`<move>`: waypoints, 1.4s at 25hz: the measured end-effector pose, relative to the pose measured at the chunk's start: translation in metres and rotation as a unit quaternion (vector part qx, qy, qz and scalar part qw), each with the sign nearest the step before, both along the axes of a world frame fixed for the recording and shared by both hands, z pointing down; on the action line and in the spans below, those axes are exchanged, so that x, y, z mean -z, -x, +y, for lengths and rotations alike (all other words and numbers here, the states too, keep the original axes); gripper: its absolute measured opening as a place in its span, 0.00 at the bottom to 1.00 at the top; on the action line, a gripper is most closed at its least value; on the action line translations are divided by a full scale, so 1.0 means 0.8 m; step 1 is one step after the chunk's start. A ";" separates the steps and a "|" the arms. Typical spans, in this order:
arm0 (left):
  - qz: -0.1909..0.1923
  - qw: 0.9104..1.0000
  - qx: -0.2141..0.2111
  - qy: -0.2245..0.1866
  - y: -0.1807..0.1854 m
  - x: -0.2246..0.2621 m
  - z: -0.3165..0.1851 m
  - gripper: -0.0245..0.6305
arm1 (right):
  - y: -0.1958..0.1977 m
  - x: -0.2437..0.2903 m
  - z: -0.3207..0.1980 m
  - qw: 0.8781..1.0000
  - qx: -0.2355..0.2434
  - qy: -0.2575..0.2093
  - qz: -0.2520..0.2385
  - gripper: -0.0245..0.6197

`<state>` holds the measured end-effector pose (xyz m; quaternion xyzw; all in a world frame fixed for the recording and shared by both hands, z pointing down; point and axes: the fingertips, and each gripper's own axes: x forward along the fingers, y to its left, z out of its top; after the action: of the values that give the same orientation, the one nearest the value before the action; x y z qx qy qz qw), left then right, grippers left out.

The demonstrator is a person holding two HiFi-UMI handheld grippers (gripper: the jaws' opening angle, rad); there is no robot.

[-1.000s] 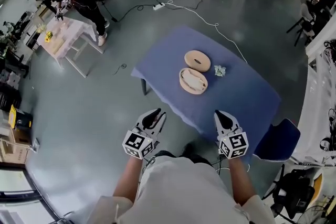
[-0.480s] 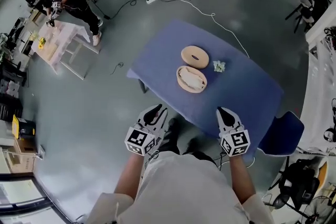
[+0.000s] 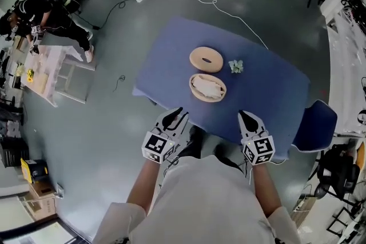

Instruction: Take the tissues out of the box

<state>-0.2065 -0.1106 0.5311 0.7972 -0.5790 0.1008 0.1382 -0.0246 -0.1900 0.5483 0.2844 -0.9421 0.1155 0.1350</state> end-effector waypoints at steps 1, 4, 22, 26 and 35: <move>-0.001 1.000 -0.012 0.006 0.003 -0.007 -0.008 0.19 | 0.005 -0.004 -0.003 1.000 -0.007 0.004 0.002 0.09; -0.002 0.999 -0.041 0.026 0.013 -0.032 -0.034 0.19 | 0.022 -0.019 -0.015 1.000 -0.021 0.012 0.010 0.08; -0.044 0.963 -0.230 0.132 -0.024 -0.192 -0.159 0.22 | 0.055 -0.113 -0.065 0.992 -0.087 0.073 0.057 0.08; -0.056 0.952 -0.259 0.150 -0.040 -0.224 -0.179 0.22 | 0.054 -0.128 -0.071 0.990 -0.097 0.086 0.060 0.09; -0.147 0.910 -0.331 0.203 -0.074 -0.334 -0.216 0.23 | 0.039 -0.155 -0.089 0.986 -0.100 0.113 0.064 0.08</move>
<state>-0.1471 -0.2833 0.7983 0.8740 -0.2626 0.3723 0.1688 -0.0560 -0.2616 0.6724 0.3673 -0.8791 0.2161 0.2137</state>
